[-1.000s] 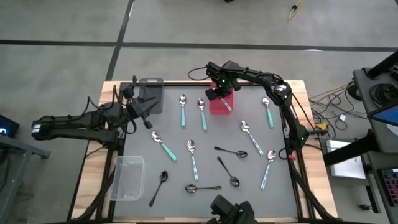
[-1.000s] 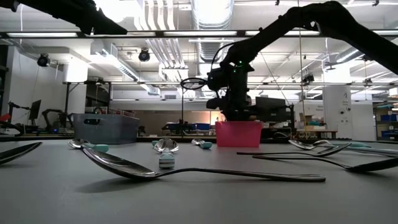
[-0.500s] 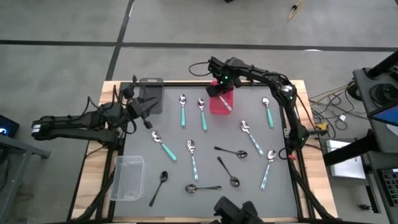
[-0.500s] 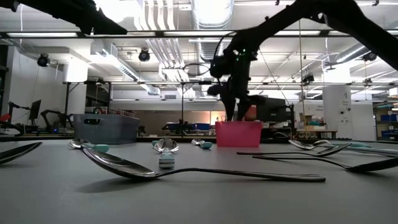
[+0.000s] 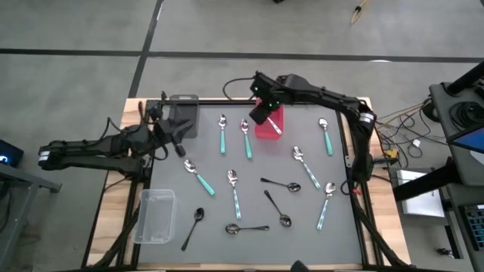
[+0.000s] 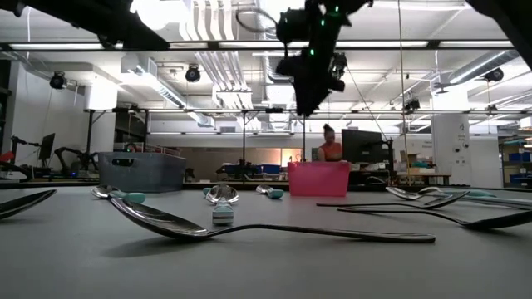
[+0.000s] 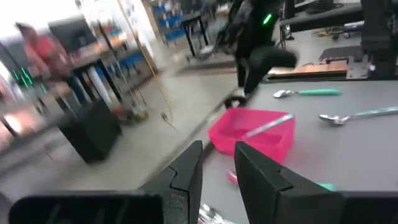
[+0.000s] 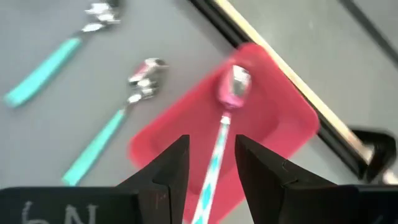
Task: Sort silverware by color (type)
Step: Put the green spoon into the transparent bin
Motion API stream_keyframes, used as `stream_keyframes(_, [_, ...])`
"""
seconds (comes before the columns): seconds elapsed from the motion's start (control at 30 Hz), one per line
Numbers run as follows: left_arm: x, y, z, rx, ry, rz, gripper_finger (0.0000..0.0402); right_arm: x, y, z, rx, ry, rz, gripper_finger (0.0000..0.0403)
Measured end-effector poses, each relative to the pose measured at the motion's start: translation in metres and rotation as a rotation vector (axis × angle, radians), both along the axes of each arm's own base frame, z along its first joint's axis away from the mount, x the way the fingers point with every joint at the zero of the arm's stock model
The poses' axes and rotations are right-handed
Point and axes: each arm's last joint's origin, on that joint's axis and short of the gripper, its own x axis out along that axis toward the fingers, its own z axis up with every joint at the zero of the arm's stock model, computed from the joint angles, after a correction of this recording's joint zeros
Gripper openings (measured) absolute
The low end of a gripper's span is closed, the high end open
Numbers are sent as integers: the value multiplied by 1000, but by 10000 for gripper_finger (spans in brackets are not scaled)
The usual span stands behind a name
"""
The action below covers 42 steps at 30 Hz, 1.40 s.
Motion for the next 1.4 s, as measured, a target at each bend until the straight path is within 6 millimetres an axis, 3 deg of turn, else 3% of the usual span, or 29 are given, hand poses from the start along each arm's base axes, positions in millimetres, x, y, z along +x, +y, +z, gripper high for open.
stream_keyframes(0.3, [7,-2,-26,-422,1,14,76,8,66,22,-179,-185,234,118])
stream_keyframes(0.6, [23,-6,-48,-818,7,60,76,-12,109,6,-293,-362,396,118])
stream_keyframes(0.83, [35,-10,-69,-1075,123,83,76,-39,129,-20,-363,-432,489,118])
stream_keyframes(1.07, [42,-25,-85,-1319,205,181,76,-67,134,-40,-426,-534,492,118])
stream_keyframes(1.27, [51,-38,-75,-1458,251,317,76,-82,133,-42,-512,-510,501,118])
stream_keyframes(1.4, [61,-43,-58,-1457,326,430,76,-86,134,-44,-513,-492,510,118])
